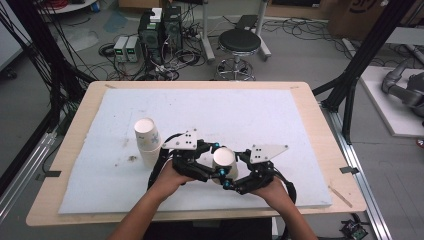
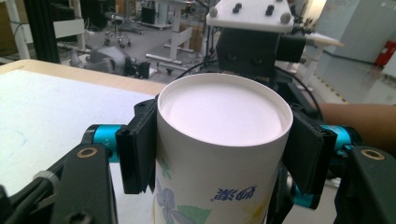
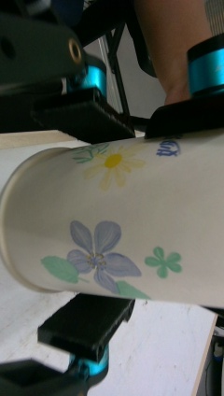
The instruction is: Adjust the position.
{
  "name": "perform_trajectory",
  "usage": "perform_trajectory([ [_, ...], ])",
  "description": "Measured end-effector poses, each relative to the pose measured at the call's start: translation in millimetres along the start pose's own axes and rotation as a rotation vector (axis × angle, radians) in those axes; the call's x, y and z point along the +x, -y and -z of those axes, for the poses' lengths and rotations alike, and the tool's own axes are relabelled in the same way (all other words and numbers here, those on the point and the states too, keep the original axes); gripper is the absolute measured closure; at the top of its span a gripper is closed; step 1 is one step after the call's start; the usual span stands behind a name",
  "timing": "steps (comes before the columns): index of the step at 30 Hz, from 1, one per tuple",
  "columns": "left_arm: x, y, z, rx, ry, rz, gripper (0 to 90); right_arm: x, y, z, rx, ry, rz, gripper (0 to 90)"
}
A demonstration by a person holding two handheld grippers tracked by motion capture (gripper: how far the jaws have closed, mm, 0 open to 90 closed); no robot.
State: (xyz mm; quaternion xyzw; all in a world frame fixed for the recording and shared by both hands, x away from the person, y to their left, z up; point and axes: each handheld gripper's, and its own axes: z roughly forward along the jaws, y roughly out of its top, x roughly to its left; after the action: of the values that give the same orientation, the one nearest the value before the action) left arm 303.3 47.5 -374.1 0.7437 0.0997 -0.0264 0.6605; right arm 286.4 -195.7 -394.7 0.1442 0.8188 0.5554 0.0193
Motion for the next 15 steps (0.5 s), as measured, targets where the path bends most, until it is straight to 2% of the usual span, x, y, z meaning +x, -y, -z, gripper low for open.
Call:
perform_trajectory([
  [7,0.4,-0.2,0.5,-0.019,0.009,0.009,35.0,-2.4,3.5,1.0,-0.032,-0.015,-0.011,29.6],
  [10,0.5,0.1,0.7,-0.01,0.007,0.007,35.0,-1.8,3.6,1.3,-0.021,-0.015,-0.018,31.8],
  [11,0.5,0.2,0.8,-0.005,0.002,0.002,34.3,-2.0,3.3,1.1,-0.015,-0.01,-0.004,33.3],
  [12,-1.1,-0.7,1.4,0.002,-0.036,-0.022,30.7,-2.0,3.0,1.2,-0.008,-0.011,-0.002,33.7],
  [14,-1.6,-2.6,2.7,0.027,-0.064,-0.029,15.7,-1.9,2.7,1.7,0.01,-0.01,0.004,34.5],
  [15,-1.8,-3.2,3.7,0.035,-0.065,-0.034,14.0,-1.4,2.1,2.4,0.024,-0.005,0.016,35.0],
])
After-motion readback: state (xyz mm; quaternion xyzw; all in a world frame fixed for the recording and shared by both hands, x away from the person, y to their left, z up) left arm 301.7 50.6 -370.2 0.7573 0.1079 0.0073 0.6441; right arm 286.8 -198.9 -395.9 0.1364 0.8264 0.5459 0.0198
